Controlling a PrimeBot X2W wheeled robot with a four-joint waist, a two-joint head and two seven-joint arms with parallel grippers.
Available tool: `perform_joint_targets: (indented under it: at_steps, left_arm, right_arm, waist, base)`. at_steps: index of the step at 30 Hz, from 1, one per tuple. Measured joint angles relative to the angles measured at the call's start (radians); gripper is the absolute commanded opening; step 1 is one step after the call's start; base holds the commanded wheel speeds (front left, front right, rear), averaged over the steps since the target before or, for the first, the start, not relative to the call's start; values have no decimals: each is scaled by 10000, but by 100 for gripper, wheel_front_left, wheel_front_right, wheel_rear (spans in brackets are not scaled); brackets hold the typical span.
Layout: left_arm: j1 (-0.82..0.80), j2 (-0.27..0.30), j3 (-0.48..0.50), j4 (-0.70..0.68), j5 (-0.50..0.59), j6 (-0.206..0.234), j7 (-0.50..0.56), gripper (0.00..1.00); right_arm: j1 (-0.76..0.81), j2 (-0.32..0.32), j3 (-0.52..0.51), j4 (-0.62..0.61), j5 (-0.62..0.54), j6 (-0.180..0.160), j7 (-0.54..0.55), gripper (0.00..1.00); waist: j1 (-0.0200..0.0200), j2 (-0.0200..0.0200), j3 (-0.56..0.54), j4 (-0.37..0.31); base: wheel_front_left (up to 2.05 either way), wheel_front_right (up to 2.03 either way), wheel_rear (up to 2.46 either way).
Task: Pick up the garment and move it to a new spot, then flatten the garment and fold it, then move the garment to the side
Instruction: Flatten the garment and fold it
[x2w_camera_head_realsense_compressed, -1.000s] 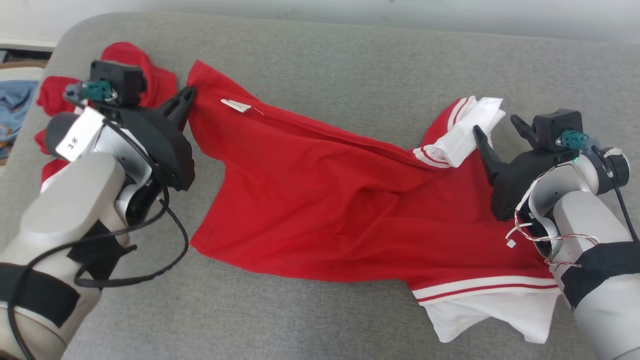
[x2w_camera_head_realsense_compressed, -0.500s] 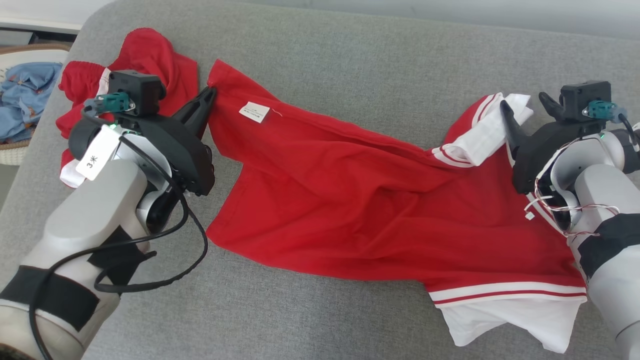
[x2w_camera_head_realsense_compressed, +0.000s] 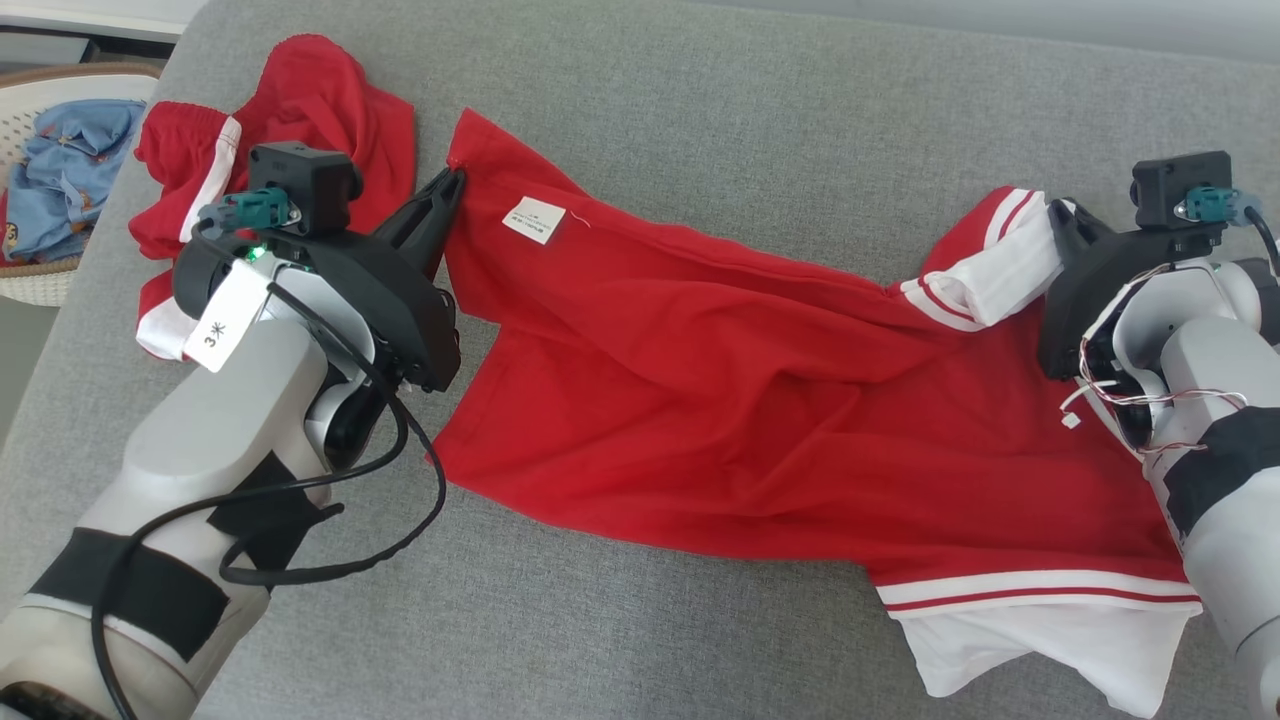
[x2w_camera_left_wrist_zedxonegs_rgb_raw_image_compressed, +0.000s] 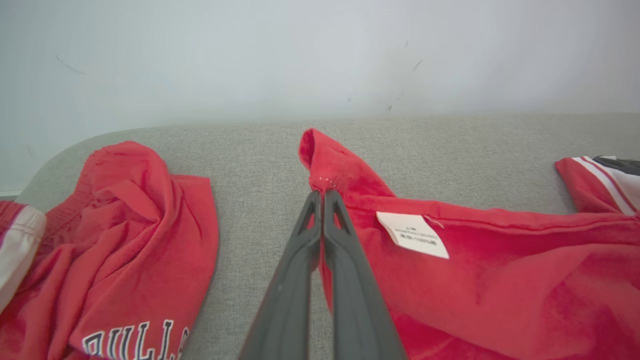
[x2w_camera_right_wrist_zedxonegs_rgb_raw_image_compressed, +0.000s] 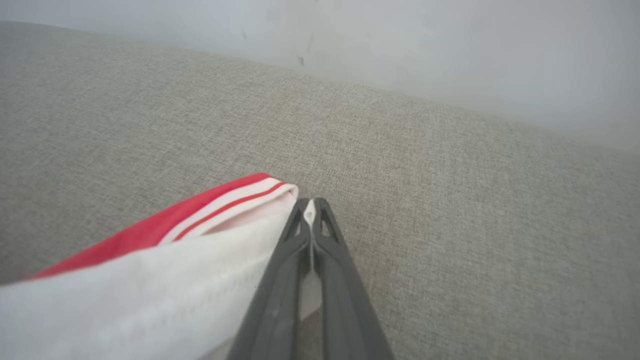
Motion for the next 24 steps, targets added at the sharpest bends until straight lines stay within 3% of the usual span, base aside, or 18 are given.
perform_joint_targets:
  at_steps: [7, 14, 17, 20, 24]
  left_arm:
    - [20, 27, 94, 345, -19, -6, -226, 0]
    - [19, 374, 464, 686, -48, -61, -706, 0]
    - [4, 412, 732, 662, -65, 111, -976, 0]
    - [184, 562, 825, 543, -79, 107, -1016, 0]
    - [1627, 823, 600, 69, -134, 90, -1085, 0]
  right_arm:
    - [-227, 148, 150, 316, 0, 102, -263, 0]
    - [-1168, -63, -65, 276, 127, 249, -1277, 0]
    - [-1175, -180, -203, 299, 364, 282, -1779, 0]
    - [-828, -173, -336, 307, 619, 366, -2211, 0]
    - [572, 247, -497, 242, 1267, 441, -2477, 0]
  waist:
    - [0, 1, -99, -120]
    - [-1, 0, -448, -426]
    - [0, 0, -702, -571]
    - [-1, 0, -1027, -723]
    - [-3, -1, -1519, -960]
  base:
    - [0, 0, 0]
    - [0, 0, 0]
    - [0, 0, 0]
    - [0, 0, 0]
    - [0, 0, 0]
